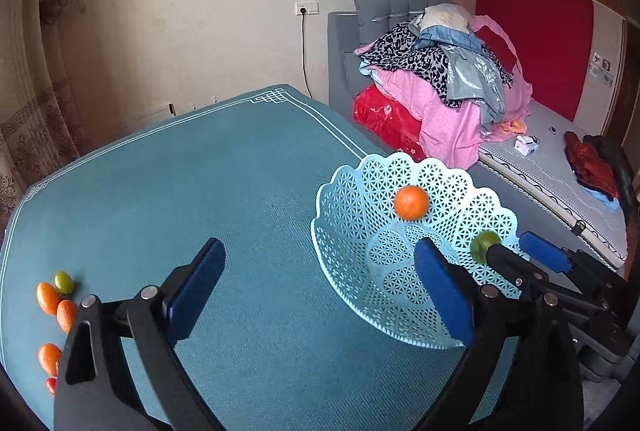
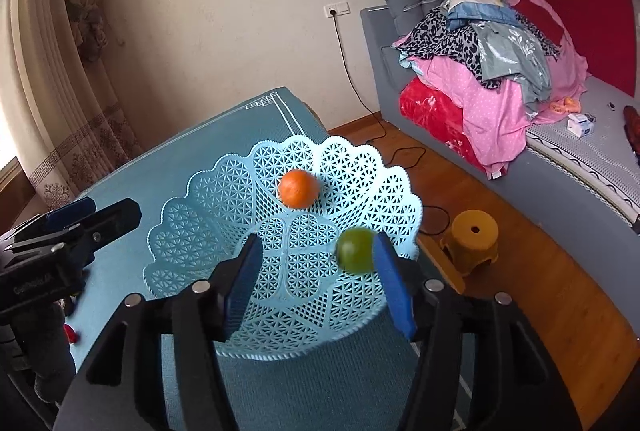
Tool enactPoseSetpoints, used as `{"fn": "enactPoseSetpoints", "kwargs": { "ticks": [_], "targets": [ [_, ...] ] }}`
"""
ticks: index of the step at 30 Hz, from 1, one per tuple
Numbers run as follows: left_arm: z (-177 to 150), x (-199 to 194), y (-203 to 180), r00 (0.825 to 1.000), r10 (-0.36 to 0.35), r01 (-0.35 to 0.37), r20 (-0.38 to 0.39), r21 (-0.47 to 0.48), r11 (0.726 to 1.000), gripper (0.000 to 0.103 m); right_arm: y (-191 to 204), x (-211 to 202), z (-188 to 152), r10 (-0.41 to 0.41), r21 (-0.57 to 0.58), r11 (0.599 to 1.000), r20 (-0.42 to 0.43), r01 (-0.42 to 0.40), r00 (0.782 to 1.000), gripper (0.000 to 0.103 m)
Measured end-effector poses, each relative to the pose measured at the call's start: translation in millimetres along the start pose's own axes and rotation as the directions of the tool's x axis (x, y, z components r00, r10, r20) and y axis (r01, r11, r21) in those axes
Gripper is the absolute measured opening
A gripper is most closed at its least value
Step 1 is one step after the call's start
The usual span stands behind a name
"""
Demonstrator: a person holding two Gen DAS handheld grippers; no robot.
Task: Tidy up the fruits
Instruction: 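Open the right gripper over the basket while the left gripper releases the green tomato, then move both open grippers back toward the fruit cluster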
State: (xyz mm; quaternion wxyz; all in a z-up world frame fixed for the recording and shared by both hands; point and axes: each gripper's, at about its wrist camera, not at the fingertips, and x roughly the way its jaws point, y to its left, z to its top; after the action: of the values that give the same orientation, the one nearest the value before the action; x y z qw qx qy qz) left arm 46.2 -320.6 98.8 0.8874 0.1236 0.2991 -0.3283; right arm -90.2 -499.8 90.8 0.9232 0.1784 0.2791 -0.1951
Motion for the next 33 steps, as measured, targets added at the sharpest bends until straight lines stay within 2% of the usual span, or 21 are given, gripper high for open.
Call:
{"fn": "enactPoseSetpoints", "kwargs": {
  "ticks": [12,15,20,33],
  "targets": [
    [-4,-10,7,0.999,0.042,-0.042,0.010,-0.002,0.999,0.099,5,-4,-1,0.009,0.005,1.000,0.014,-0.009,1.000,0.065],
    [-7,-13,11,0.998,0.054,-0.054,0.014,-0.011,0.998,0.099,4,-5,-2,0.014,0.012,1.000,0.020,-0.014,1.000,0.075],
    [-14,-20,19,0.996,0.087,-0.086,0.025,-0.016,0.996,0.100,8,-5,-3,0.033,0.016,0.999,0.017,-0.033,0.999,0.079],
    [-33,-48,69,0.982,0.184,-0.180,0.039,-0.089,0.980,0.100,44,-13,-8,0.106,-0.043,0.994,0.019,-0.105,0.994,0.080]
  ]
}}
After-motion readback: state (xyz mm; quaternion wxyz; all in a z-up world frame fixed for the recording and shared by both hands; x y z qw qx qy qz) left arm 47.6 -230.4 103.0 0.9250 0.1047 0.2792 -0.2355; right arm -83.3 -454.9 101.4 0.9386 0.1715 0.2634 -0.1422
